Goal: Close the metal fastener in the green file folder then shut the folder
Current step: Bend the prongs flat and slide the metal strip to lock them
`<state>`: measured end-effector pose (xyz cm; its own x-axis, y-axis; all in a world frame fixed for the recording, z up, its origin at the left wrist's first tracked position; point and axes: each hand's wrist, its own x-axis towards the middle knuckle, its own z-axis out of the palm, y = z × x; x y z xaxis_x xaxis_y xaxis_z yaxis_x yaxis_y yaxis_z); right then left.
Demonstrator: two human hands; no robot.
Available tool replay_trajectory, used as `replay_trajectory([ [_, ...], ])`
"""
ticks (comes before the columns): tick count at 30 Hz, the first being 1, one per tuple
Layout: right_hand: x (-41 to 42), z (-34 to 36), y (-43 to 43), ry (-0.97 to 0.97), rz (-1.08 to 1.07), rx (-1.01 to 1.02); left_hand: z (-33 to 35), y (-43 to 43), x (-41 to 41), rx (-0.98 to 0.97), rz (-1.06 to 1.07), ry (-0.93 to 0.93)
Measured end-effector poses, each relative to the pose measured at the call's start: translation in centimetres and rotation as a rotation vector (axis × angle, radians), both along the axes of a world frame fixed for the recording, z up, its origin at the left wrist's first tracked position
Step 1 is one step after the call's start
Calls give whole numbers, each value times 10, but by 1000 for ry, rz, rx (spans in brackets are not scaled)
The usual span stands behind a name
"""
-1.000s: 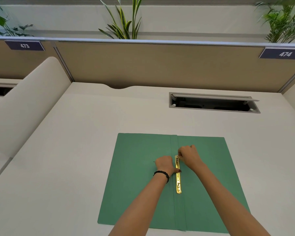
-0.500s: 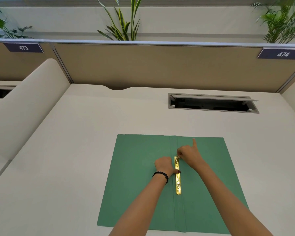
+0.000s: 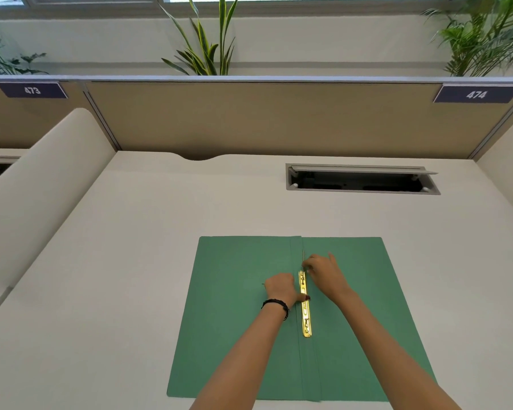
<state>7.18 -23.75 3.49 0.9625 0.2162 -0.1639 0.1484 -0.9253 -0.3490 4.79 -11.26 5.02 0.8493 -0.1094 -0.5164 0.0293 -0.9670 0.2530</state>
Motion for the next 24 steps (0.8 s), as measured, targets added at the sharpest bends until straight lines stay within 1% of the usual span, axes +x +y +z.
replay_trajectory([
  [3,-7,-5,-5,4,-16,68,-1,0,-2,-23,17,-9],
  [5,-12,-6,-10,12,-12,72,-1,0,-3,-29,23,-16],
  [8,-18,-2,-17,51,22,28,-1,0,-3,-19,25,-15],
  [11,-26,1,-16,82,133,-87,-2,0,-3,-18,15,-14],
  [14,-39,1,-12,111,149,-85,-5,0,-4,-38,12,-25],
  [16,-46,1,-10,128,134,-19,-8,1,-3,-52,20,-35],
  [18,-52,3,-13,123,62,119,-9,0,-3,-50,21,-47],
  [22,-65,4,-13,12,-108,376,-11,2,-6,-79,55,-52],
  [24,-76,6,-11,-30,-113,431,-11,3,-7,-71,58,-56],
])
